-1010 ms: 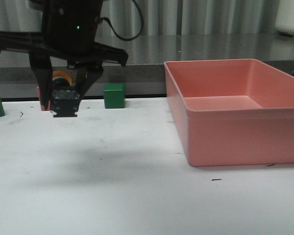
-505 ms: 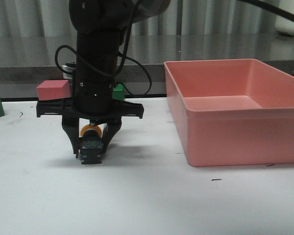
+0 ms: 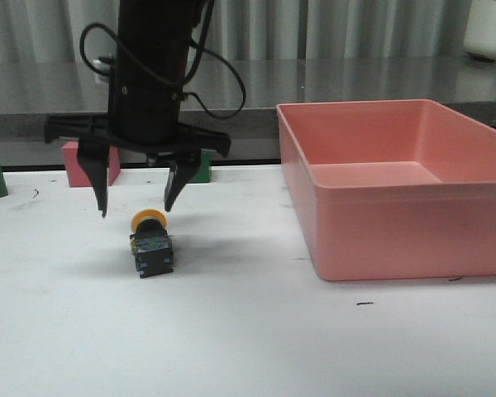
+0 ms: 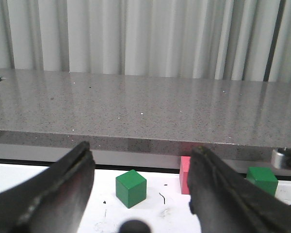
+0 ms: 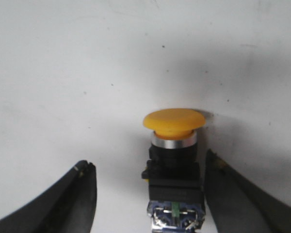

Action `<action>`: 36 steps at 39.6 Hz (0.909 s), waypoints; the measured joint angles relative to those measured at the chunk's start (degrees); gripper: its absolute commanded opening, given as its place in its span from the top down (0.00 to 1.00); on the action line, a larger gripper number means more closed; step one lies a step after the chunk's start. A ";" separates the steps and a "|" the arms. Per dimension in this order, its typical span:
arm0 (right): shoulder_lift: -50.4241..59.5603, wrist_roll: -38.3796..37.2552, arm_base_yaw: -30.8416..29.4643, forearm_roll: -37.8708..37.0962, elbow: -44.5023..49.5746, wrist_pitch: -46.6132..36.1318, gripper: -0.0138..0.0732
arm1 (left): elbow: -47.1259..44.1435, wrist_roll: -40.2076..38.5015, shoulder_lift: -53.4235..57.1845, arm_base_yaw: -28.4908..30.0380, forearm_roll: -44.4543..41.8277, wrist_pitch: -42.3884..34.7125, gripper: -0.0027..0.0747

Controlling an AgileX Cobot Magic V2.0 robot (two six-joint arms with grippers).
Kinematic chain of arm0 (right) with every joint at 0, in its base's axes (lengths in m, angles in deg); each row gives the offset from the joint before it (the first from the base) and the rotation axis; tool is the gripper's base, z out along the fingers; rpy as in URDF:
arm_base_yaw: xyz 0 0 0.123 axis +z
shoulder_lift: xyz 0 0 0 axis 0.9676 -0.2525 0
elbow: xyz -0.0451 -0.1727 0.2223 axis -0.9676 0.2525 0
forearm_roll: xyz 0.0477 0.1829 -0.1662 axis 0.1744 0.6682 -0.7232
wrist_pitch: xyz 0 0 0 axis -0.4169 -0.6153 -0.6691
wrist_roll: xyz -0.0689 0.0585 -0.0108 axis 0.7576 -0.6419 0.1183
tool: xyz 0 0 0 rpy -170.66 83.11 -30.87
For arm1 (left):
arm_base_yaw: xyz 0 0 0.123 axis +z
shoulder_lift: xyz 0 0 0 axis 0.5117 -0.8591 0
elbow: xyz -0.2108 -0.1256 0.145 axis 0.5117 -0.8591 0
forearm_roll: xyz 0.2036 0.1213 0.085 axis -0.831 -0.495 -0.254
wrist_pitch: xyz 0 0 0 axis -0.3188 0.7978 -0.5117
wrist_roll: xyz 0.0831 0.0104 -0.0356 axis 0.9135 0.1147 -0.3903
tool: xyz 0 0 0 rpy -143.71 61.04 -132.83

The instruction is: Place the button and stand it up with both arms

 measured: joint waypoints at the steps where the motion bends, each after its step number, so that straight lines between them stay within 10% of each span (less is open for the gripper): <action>1: 0.11 0.00 0.00 0.00 -1.03 1.29 0.26 | 0.00 0.00 0.00 0.00 0.00 0.00 0.44; 13: 0.23 2.85 0.00 0.00 -10.96 4.61 0.92 | 0.03 0.00 0.00 0.00 0.00 0.00 0.44; 36: 16.00 15.86 -3.43 2.00 -12.08 5.71 0.92 | 0.03 0.00 0.00 0.00 0.00 0.00 0.44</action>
